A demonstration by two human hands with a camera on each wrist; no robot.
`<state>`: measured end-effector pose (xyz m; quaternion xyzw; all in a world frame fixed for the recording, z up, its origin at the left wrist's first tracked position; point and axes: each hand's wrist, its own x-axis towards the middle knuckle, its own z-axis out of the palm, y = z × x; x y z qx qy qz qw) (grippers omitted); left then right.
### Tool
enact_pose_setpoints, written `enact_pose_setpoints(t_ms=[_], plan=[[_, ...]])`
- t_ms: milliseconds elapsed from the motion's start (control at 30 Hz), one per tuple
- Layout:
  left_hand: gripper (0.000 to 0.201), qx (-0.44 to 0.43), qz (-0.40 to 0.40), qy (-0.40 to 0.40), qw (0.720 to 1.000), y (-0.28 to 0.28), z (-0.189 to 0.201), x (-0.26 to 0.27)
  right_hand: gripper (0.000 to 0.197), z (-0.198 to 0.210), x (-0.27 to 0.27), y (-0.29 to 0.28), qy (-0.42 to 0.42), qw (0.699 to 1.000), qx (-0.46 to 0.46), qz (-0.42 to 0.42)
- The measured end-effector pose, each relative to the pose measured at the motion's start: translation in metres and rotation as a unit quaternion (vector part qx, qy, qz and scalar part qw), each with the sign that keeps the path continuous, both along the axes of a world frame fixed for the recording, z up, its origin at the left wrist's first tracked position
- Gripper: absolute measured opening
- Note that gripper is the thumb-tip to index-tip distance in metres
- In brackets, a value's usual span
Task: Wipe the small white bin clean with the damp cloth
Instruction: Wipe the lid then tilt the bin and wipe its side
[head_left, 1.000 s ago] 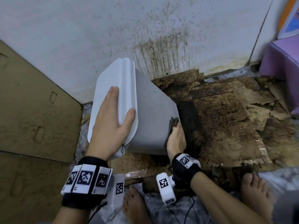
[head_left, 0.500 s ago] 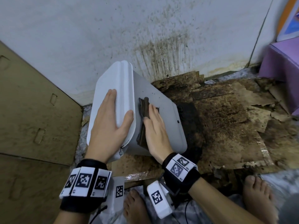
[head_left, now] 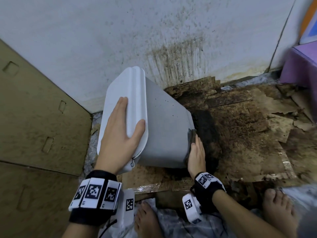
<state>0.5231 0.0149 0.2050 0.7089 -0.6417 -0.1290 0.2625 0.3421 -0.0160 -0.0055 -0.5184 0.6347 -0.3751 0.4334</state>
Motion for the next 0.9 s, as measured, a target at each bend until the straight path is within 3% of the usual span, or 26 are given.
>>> enact_pose_setpoints(t_ms=[100,267,400,500,667,900], plan=[[0.073,0.002,-0.002,-0.009,1.0,-0.001,0.001,-0.004,0.05,0.006,0.004,-0.003,-0.051,0.994,0.092,-0.015],[0.075,-0.004,-0.02,-0.022,1.0,-0.003,0.001,-0.012,0.051,0.046,0.018,-0.007,-0.083,0.988,0.12,-0.053],[0.079,-0.005,-0.02,-0.024,1.0,-0.005,-0.001,-0.009,0.053,0.116,0.05,-0.009,-0.063,0.995,0.029,0.074],[0.083,-0.007,-0.027,-0.022,0.999,-0.005,-0.002,-0.009,0.053,0.149,0.059,-0.005,-0.089,0.983,-0.027,0.158],[0.084,-0.002,-0.021,-0.01,1.0,-0.005,-0.002,-0.002,0.056,0.15,0.053,-0.019,-0.122,0.963,-0.043,0.235],[0.081,-0.014,-0.027,-0.012,0.999,-0.007,-0.003,-0.008,0.055,0.146,0.05,-0.07,-0.069,0.954,-0.058,0.285]])
